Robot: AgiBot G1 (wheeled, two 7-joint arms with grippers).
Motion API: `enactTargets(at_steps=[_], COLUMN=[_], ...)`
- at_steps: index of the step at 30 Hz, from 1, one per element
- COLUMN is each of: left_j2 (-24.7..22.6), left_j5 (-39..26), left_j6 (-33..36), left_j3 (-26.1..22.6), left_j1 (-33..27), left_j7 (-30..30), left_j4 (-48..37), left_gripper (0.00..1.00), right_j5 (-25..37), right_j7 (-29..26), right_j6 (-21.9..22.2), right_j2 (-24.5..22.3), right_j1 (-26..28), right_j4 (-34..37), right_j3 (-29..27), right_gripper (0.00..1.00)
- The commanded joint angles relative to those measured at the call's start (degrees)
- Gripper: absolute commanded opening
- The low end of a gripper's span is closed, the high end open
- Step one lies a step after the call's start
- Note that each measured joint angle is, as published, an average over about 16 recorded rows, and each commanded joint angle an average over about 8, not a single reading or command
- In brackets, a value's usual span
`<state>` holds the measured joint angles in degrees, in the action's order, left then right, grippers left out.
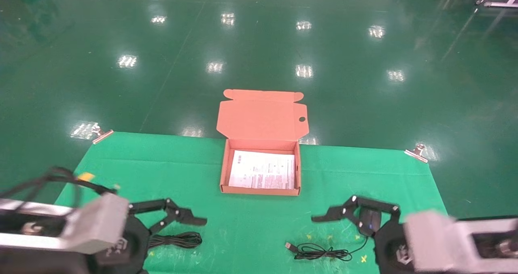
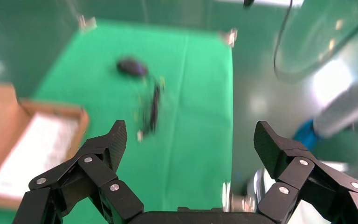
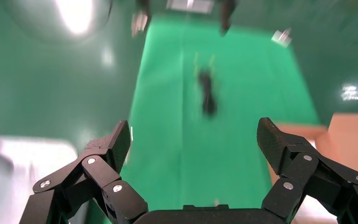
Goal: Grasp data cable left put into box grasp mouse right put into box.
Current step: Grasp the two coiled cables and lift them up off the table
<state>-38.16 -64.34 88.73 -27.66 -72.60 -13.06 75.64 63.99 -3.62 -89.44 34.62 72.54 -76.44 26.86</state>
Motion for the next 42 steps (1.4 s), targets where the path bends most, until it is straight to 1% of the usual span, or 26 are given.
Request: enactTargets(at_steps=[1, 5, 9, 13, 18, 22, 26, 30, 33, 36, 42], left_j2=[-0.7, -3.1, -5.8, -8.8, -11.7, -13.1, -14.1, -14.7, -15.4, -16.3, -18.9], left_j5=[-3.8, -12.0, -20.6, -30.0, -38.9, -43.4, -46.5, -46.8, -46.1, -45.7, -47.6], left_j6=[0.6, 0.6, -0.1, -1.9, -4.7, -6.8, -8.6, -9.9, -11.0, -12.4, -16.1], left_j3=[-1.9, -6.5, -11.0, -15.2, -18.9, -20.6, -21.7, -21.6, -21.1, -20.8, -21.2], left_j1=[-2.2, -6.5, -9.9, -12.2, -11.9, -10.2, -8.4, -6.9, -6.1, -5.8, -6.0], left_j7=[-0.3, 0.6, 1.6, 2.9, 2.5, 0.8, -1.3, -4.1, -5.6, -5.6, -3.1], left_j4=[0.1, 0.5, 1.0, 1.6, 1.8, 1.7, 1.3, -0.7, -3.8, -7.7, -14.9], left_gripper=[1.00, 1.00, 1.00, 1.00, 1.00, 1.00, 1.00, 1.00, 1.00, 1.00, 1.00], right_j5=[4.7, 15.0, 23.9, 30.5, 35.6, 37.6, 38.2, 37.4, 36.3, 35.4, 35.6], right_j7=[1.6, 6.4, 9.2, 9.3, 7.5, 5.8, 4.1, 1.9, 0.6, 0.1, 2.1], right_j6=[-1.0, -1.1, -0.4, 1.1, 4.2, 7.3, 10.5, 13.7, 15.9, 17.8, 20.8], right_j2=[0.3, 2.5, 5.0, 7.0, 8.3, 8.7, 8.7, 8.7, 9.0, 9.6, 12.0], right_j1=[2.8, 8.9, 13.1, 14.6, 13.4, 11.5, 9.4, 7.0, 5.3, 3.9, 2.4], right_j4=[-0.7, -1.1, -1.1, -1.1, -1.0, -0.9, -0.7, 0.1, 1.2, 2.9, 7.3], right_j3=[2.3, 11.2, 19.2, 24.4, 27.0, 27.5, 27.3, 26.6, 26.0, 25.7, 25.9], right_gripper=[1.00, 1.00, 1.00, 1.00, 1.00, 1.00, 1.00, 1.00, 1.00, 1.00, 1.00])
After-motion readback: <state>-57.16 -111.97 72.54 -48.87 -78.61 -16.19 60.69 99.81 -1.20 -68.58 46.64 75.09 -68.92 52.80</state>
